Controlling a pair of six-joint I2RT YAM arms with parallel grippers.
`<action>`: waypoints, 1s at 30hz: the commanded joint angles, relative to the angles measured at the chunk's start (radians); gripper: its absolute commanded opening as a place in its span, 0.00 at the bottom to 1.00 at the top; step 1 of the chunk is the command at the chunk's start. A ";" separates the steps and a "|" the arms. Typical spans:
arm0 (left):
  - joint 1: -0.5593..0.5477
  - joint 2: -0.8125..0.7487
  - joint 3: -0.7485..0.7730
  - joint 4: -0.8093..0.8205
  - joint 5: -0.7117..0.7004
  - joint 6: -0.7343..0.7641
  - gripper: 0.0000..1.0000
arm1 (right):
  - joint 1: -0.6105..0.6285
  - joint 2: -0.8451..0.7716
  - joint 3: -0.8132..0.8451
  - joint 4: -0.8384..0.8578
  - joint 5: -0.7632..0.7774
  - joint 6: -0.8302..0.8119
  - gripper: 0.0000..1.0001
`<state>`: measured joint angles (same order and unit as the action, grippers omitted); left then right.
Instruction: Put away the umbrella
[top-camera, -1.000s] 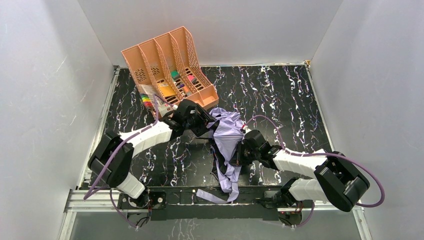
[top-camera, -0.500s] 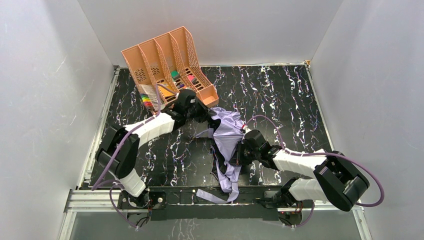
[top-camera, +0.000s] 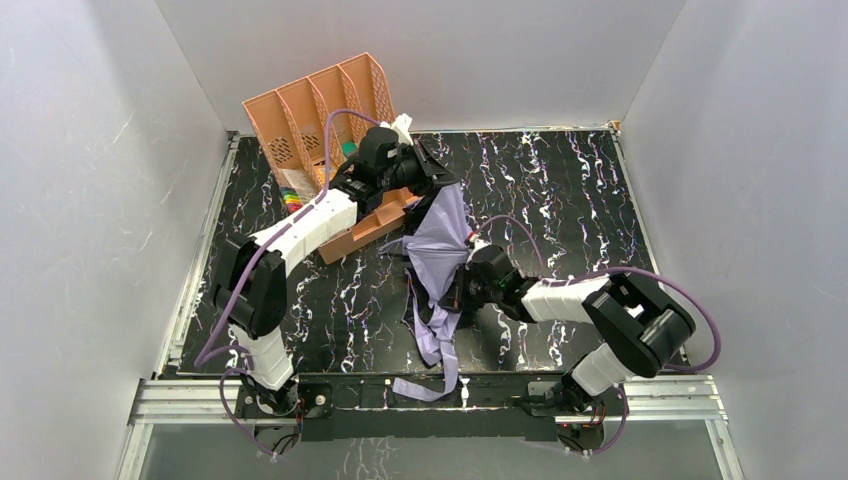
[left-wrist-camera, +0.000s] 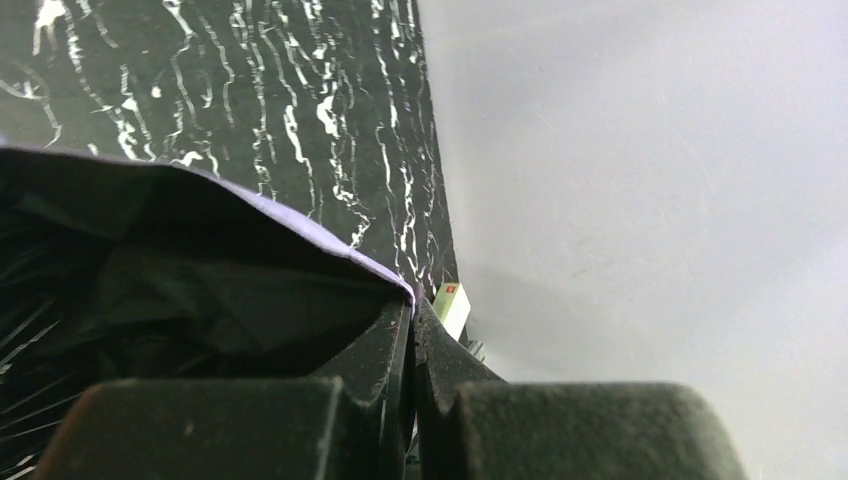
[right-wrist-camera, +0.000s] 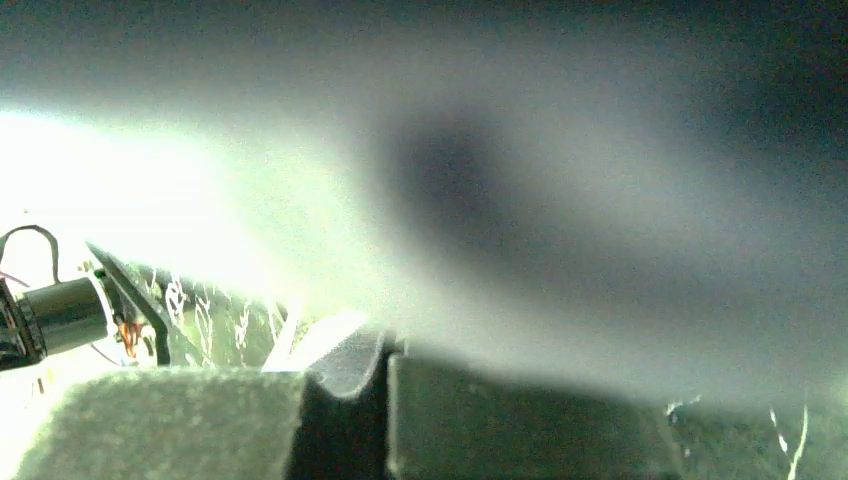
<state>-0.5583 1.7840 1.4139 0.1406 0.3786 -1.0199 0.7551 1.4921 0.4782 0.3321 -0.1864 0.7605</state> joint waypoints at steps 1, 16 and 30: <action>0.006 -0.049 0.081 -0.054 0.103 0.094 0.00 | 0.001 0.093 0.000 -0.155 0.158 -0.049 0.00; -0.092 -0.385 -0.273 -0.059 0.023 0.200 0.00 | 0.001 0.069 0.086 -0.120 0.177 -0.089 0.14; -0.225 -0.502 -0.639 0.225 -0.027 0.212 0.08 | 0.001 -0.431 0.073 -0.493 0.289 -0.085 0.23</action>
<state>-0.7616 1.3460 0.8303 0.2382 0.3645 -0.8291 0.7597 1.1660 0.5404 0.0479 -0.0139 0.6727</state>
